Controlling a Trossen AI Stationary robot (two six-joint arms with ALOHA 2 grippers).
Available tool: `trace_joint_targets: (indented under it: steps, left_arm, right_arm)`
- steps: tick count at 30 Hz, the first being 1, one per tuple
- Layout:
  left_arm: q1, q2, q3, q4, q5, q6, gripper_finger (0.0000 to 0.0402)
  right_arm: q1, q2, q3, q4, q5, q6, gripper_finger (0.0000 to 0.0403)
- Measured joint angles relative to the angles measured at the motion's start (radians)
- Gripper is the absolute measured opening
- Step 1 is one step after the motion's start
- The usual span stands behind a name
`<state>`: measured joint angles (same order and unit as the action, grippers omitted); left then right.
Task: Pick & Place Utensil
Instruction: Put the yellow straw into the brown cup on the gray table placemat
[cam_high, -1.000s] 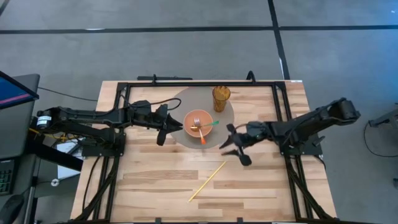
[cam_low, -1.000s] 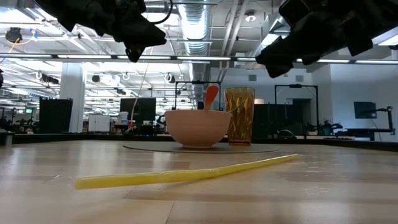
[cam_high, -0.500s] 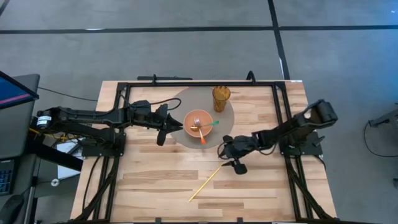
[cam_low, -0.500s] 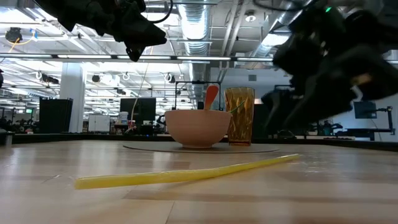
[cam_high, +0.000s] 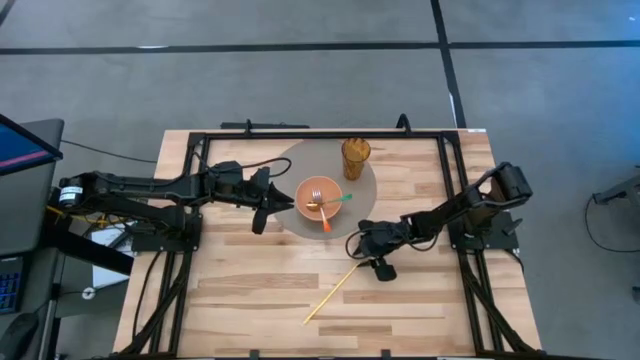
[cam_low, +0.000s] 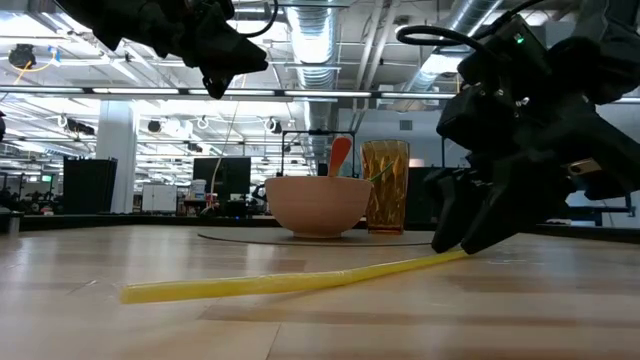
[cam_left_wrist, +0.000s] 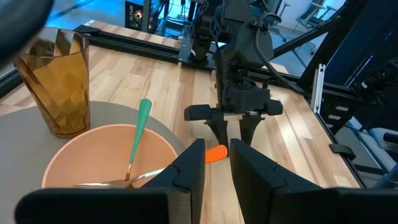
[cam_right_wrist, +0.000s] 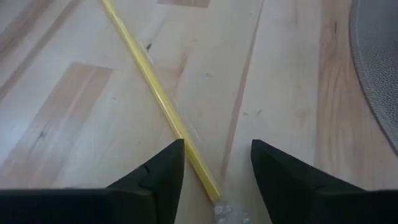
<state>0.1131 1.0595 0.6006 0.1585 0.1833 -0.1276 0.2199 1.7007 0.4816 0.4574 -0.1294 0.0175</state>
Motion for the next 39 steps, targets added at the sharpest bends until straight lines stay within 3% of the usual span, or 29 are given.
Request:
trace_joint_targets:
  steps: [19,31,34,39]
  left_arm:
    - [0.0,0.0,0.0,-0.001,0.0,0.0,0.0076]
    - [0.0,0.0,0.0,-0.001,0.0,0.0,0.0076]
    - [0.0,0.0,0.0,-0.001,0.0,0.0,0.0076]
    - [0.0,0.0,0.0,-0.001,0.0,0.0,0.0076]
  right_arm:
    - [0.008,-0.032,-0.003,-0.027,-0.011,-0.019,0.0011]
    - [0.009,-0.227,0.002,-0.032,-0.006,-0.024,0.0002]
    - [0.008,-0.324,0.002,-0.082,0.062,-0.028,0.0003]
    - [0.008,-0.515,0.002,-0.261,0.314,-0.093,0.0001]
